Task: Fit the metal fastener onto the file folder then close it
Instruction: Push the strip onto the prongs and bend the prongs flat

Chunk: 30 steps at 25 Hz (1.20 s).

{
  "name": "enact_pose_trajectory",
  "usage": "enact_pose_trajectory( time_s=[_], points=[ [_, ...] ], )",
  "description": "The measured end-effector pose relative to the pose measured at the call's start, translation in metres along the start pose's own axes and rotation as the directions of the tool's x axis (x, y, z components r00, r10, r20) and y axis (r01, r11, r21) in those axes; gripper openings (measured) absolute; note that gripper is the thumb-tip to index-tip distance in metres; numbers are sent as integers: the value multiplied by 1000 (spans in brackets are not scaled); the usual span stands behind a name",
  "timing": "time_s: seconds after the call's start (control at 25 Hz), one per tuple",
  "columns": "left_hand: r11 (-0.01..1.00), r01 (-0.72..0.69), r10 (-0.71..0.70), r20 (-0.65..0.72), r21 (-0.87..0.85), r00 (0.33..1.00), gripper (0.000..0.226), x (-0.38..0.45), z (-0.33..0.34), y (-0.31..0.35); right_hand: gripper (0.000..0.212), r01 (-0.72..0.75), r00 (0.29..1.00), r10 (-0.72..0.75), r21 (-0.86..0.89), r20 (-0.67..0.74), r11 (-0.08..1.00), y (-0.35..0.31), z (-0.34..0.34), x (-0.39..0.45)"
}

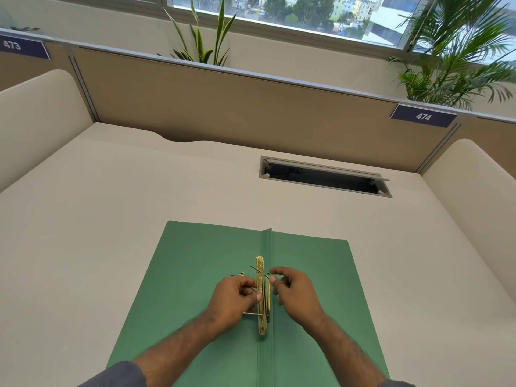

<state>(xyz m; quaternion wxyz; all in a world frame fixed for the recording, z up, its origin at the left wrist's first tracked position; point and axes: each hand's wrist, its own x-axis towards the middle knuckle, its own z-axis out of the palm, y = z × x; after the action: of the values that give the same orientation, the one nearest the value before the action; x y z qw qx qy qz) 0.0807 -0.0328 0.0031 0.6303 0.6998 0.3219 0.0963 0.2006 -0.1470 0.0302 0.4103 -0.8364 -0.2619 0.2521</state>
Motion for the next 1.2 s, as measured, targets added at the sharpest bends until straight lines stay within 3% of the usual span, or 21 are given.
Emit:
enact_pose_trajectory(
  time_s=[0.2,0.52,0.8,0.96,1.2],
  points=[
    [947,-104,93,50,304,994,40,9,7,-1,30,-102,995,101,14,14,995,24,2,-10],
    [882,-136,110,83,451,990,79,21,9,-6,27,-153,987,146,121,67,981,24,12,-4],
    [835,-171,182,32,523,983,77,38,-8,-7,37,-190,979,172,182,113,965,4,18,14],
    [823,-187,221,1,536,975,68,42,-9,-7,46,-350,931,308,241,195,905,-6,20,11],
    [749,-257,260,86,610,962,45,44,-8,-12,22,-389,901,337,168,273,906,-3,9,-4]
  ],
)
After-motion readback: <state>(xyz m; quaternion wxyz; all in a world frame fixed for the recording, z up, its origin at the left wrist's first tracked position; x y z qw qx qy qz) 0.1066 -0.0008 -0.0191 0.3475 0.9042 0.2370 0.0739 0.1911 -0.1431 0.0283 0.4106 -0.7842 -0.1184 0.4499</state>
